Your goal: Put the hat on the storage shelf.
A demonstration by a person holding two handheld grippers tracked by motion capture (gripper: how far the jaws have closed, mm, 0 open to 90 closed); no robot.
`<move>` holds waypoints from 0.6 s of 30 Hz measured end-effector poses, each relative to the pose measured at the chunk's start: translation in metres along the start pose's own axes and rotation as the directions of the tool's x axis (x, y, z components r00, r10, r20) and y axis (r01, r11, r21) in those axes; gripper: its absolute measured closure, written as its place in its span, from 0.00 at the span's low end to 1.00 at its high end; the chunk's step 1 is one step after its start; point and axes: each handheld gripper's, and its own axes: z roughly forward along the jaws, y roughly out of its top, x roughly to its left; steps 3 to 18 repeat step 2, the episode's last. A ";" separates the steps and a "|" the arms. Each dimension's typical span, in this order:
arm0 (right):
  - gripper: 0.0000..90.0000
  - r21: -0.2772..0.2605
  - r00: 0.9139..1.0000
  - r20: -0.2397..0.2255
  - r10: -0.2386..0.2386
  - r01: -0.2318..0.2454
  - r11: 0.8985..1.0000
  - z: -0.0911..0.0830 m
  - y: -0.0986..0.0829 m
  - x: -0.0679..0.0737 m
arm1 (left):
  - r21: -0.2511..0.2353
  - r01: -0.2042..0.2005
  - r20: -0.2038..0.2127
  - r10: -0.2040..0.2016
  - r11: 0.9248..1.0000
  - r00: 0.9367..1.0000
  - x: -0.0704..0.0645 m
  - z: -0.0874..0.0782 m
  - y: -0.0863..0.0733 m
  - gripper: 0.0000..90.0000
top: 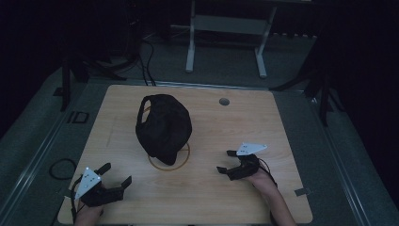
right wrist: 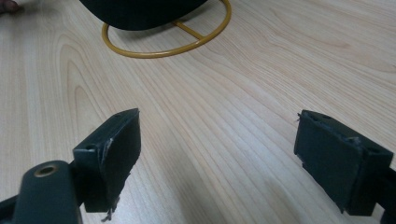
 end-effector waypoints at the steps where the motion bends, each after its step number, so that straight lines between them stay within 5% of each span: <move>1: 0.16 -0.001 1.000 0.000 0.004 -0.004 1.000 0.000 -0.001 0.000 | 0.000 0.000 0.000 0.000 1.000 1.000 0.000 0.000 0.000 0.04; 18: 0.16 -0.001 1.000 -0.001 0.002 -0.002 1.000 0.000 -0.001 0.000 | 0.000 0.000 0.001 0.000 1.000 1.000 0.000 0.000 0.000 0.04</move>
